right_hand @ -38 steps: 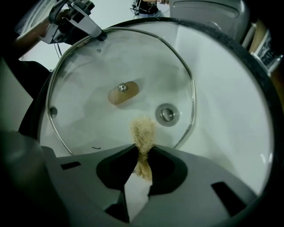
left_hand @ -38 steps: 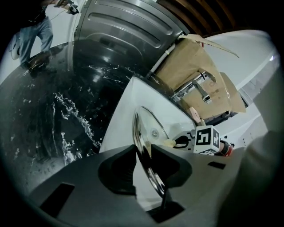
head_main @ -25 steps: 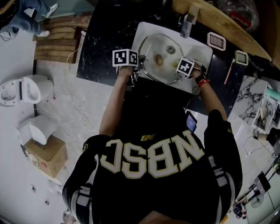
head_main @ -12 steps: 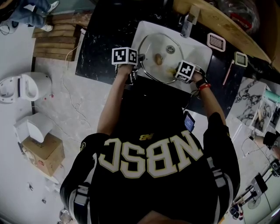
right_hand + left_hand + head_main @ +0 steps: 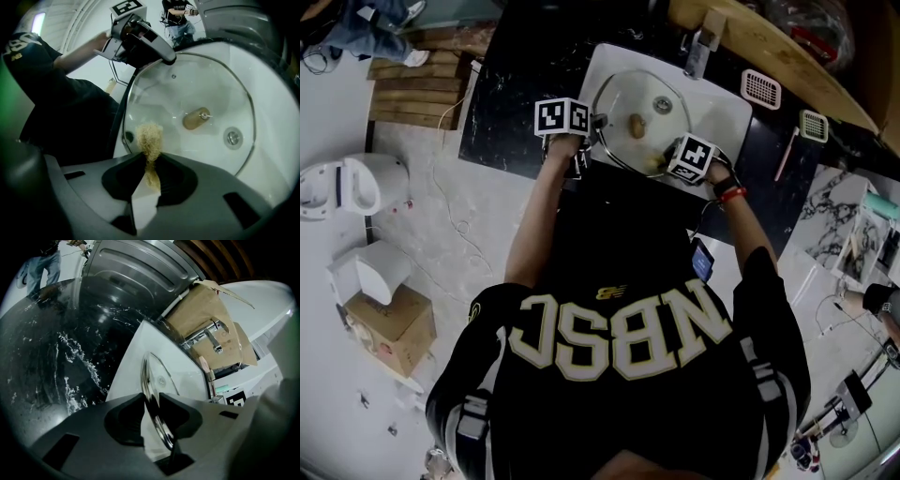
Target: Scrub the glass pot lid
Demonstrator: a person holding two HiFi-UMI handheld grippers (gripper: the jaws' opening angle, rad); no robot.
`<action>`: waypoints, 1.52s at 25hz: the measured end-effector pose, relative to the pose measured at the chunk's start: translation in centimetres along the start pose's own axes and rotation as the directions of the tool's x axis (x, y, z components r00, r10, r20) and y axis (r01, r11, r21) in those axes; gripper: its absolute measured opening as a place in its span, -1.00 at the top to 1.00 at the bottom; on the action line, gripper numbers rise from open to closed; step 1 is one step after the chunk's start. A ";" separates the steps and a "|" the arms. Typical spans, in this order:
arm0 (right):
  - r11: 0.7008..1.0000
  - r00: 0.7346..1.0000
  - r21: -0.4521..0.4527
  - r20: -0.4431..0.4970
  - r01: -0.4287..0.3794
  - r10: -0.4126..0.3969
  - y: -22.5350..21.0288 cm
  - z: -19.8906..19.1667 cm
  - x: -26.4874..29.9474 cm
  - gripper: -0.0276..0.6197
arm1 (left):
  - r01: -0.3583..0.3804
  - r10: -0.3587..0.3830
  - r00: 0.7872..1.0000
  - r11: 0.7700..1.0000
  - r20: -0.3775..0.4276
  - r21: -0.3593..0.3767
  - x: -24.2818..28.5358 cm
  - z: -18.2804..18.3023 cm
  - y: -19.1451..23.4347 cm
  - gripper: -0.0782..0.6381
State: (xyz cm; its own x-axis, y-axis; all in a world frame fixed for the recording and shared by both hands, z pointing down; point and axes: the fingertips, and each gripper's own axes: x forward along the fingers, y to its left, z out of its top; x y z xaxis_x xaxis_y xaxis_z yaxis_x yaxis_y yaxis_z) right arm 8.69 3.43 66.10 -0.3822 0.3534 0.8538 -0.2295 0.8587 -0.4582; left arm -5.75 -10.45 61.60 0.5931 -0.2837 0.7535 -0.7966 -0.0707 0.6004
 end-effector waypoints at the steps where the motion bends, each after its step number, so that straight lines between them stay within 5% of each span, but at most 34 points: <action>1: 1.000 1.000 -0.001 0.024 -0.017 0.017 0.4 0.7 0.0 0.67 | 0.003 -0.003 1.000 1.000 0.000 -0.003 0.0 0.0 0.0 0.46; 7: 0.990 0.969 0.020 0.206 -0.143 0.136 2.9 4.7 -0.1 0.68 | 0.011 -0.011 1.000 1.000 0.003 -0.016 0.0 0.1 -0.1 0.46; 25: 0.998 0.950 0.020 0.308 -0.062 0.052 1.1 11.0 -0.2 0.67 | 0.027 -0.026 1.000 0.998 0.012 -0.061 -0.3 0.2 0.2 0.49; 34: 0.974 0.877 0.228 0.468 -0.001 -0.109 -2.9 13.2 -1.6 0.67 | 0.034 -0.033 0.999 0.997 0.013 -0.064 -0.4 0.2 0.1 0.49; 38: 0.965 0.865 0.257 0.470 0.054 -0.174 -4.1 13.7 -1.6 0.67 | 0.036 -0.035 0.999 0.997 0.015 -0.065 -0.4 0.2 0.1 0.49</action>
State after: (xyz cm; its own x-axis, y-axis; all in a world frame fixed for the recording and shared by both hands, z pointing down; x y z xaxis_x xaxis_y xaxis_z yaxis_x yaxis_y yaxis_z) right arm -2.02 -5.78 63.21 -0.7119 -0.0180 0.7020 -0.4725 0.7519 -0.4598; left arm -6.08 -10.58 61.33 0.6191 -0.2951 0.7278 -0.7653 -0.0187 0.6434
